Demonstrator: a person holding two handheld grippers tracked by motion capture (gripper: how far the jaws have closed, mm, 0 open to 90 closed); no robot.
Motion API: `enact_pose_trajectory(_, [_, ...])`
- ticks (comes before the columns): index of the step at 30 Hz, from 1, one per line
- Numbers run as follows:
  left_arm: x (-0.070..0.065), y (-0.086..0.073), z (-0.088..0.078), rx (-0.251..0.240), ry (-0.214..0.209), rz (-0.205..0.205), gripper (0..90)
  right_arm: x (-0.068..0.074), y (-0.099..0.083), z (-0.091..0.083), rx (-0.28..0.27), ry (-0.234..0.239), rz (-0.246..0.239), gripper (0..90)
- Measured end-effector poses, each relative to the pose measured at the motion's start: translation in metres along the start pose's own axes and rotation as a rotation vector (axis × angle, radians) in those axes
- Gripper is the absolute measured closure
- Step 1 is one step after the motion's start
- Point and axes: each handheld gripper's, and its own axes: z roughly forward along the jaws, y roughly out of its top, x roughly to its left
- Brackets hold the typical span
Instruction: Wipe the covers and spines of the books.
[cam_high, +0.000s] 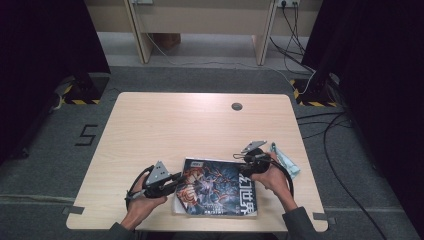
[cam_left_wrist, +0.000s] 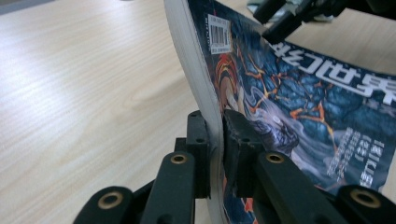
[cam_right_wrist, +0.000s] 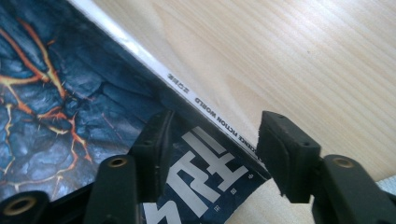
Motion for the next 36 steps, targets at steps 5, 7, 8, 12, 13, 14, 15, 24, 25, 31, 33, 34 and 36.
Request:
enact_pose_trajectory(5, [-0.003, -0.005, -0.001, 0.02, 0.005, 0.025, 81.4, -0.015, -0.004, -0.02, -0.066, -0.013, 0.082, 44.3])
enact_pose_trajectory(7, [-0.004, -0.006, -0.002, 0.021, -0.003, 0.023, 81.5, -0.024, -0.008, -0.03, -0.087, -0.035, 0.114, 43.9])
enact_pose_trajectory(8, [-0.004, -0.006, -0.002, 0.023, -0.004, 0.022, 81.5, -0.029, -0.012, -0.036, -0.091, -0.05, 0.127, 43.2])
enact_pose_trajectory(12, [-0.005, -0.008, -0.001, 0.039, -0.01, 0.026, 81.7, -0.044, -0.028, -0.047, -0.075, -0.089, 0.177, 41.8])
enact_pose_trajectory(13, [-0.006, -0.009, -0.001, 0.044, -0.014, 0.025, 81.7, -0.049, -0.032, -0.048, -0.067, -0.102, 0.185, 41.8])
enact_pose_trajectory(14, [-0.006, -0.009, -0.001, 0.049, -0.015, 0.025, 81.7, -0.055, -0.038, -0.049, -0.057, -0.109, 0.198, 41.8])
enact_pose_trajectory(15, [-0.006, -0.01, 0.0, 0.053, -0.019, 0.023, 81.7, -0.058, -0.04, -0.049, -0.055, -0.12, 0.21, 41.7])
enact_pose_trajectory(24, [-0.006, -0.01, 0.001, 0.06, -0.024, 0.005, 81.6, -0.082, -0.061, -0.049, -0.016, -0.18, 0.262, 46.1])
enact_pose_trajectory(25, [-0.006, -0.01, 0.001, 0.061, -0.023, 0.004, 81.6, -0.083, -0.063, -0.047, -0.014, -0.174, 0.262, 47.2])
enact_pose_trajectory(31, [-0.008, -0.01, 0.002, 0.059, -0.026, 0.002, 81.3, -0.086, -0.068, -0.032, 0.016, -0.187, 0.236, 54.3])
enact_pose_trajectory(33, [-0.008, -0.01, 0.002, 0.063, -0.027, 0.004, 81.2, -0.088, -0.07, -0.028, 0.03, -0.19, 0.239, 58.5])
enact_pose_trajectory(34, [-0.008, -0.01, 0.002, 0.062, -0.027, 0.002, 81.2, -0.088, -0.071, -0.025, 0.037, -0.184, 0.233, 60.2])
enact_pose_trajectory(36, [-0.007, -0.01, 0.002, 0.059, -0.028, -0.002, 81.1, -0.088, -0.074, -0.022, 0.028, -0.184, 0.219, 66.4])
